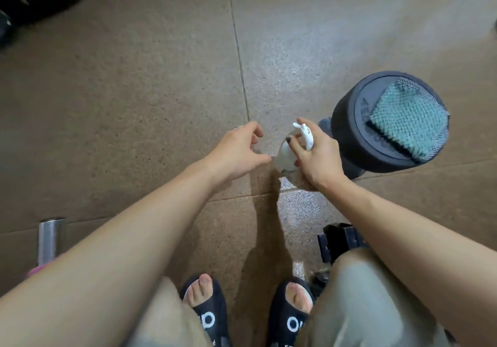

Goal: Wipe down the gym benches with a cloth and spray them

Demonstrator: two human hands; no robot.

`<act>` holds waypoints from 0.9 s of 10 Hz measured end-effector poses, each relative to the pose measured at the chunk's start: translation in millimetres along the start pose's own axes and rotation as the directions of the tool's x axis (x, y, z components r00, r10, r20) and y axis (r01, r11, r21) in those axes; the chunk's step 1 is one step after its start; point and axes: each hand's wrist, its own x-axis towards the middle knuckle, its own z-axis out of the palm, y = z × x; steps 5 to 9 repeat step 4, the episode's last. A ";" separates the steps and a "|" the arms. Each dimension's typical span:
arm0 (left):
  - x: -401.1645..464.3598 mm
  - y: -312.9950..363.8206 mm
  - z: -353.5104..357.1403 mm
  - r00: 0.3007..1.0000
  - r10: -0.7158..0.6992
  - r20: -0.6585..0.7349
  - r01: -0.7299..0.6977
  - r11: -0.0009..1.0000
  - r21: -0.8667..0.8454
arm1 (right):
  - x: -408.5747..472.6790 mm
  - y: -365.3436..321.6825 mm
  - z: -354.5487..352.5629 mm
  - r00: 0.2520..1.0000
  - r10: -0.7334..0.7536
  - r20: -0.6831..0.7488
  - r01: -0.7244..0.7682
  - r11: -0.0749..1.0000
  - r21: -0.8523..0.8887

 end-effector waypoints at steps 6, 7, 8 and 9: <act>32.8 3.5 -27.2 0.993 0.100 -0.055 -0.103 0.994 -0.041 | 31.9 14.8 -3.2 1.000 0.007 0.021 0.001 0.935 -0.356; 32.8 3.5 -27.2 0.993 0.100 -0.055 -0.103 0.994 -0.041 | 31.9 14.8 -3.2 1.000 0.007 0.021 0.001 0.935 -0.356; 32.8 3.5 -27.2 0.993 0.100 -0.055 -0.103 0.994 -0.041 | 31.9 14.8 -3.2 1.000 0.007 0.021 0.001 0.935 -0.356; 32.8 3.5 -27.2 0.993 0.100 -0.055 -0.103 0.994 -0.041 | 31.9 14.8 -3.2 1.000 0.007 0.021 0.001 0.935 -0.356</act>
